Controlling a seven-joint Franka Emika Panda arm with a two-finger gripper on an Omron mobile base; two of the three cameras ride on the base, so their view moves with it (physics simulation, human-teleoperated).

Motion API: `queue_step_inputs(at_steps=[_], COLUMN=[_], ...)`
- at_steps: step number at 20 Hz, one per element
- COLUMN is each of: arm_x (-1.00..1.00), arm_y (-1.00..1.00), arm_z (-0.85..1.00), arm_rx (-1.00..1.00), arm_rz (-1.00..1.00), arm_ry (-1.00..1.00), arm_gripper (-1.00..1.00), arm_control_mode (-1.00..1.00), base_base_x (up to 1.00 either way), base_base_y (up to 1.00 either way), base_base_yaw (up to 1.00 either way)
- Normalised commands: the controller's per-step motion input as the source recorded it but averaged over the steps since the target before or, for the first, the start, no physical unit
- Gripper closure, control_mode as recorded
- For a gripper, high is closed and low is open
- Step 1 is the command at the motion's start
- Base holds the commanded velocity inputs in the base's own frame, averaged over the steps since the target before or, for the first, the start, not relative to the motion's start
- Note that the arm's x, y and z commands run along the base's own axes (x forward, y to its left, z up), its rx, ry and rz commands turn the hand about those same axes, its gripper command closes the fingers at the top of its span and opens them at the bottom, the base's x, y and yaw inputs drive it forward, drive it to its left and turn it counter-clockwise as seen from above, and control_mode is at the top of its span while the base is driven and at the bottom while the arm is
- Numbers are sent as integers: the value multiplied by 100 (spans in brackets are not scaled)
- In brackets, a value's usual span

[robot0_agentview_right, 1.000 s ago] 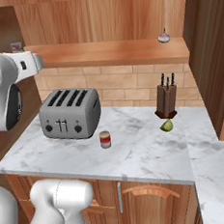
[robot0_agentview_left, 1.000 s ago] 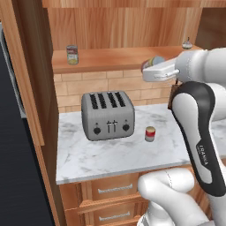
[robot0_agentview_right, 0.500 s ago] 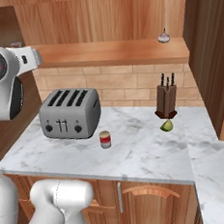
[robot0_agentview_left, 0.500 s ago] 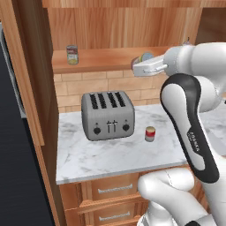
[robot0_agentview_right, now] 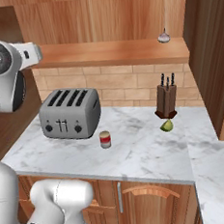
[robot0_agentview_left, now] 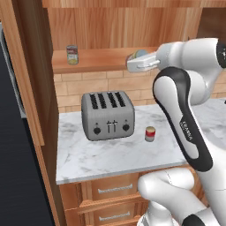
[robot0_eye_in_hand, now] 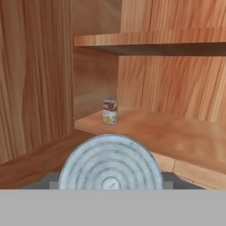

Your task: Pick the cans from the counter and place them in their designated side in the cabinet.

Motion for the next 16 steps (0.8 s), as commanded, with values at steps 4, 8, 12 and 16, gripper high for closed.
queue_step_inputs(at_steps=[4, 8, 12, 16], arm_x=[22, 20, 20, 22], arm_y=[6, 4, 7, 13], arm_z=[3, 4, 0, 0], arm_rx=[-2, -3, -3, -2], arm_rz=[0, 0, 0, 0], arm_ry=[1, 2, 0, 0], arm_gripper=[100, 100, 100, 100], arm_control_mode=[-100, -100, -100, -100], base_base_x=[0, 0, 0, 0], base_base_y=[0, 0, 0, 0], base_base_yaw=[0, 0, 0, 0])
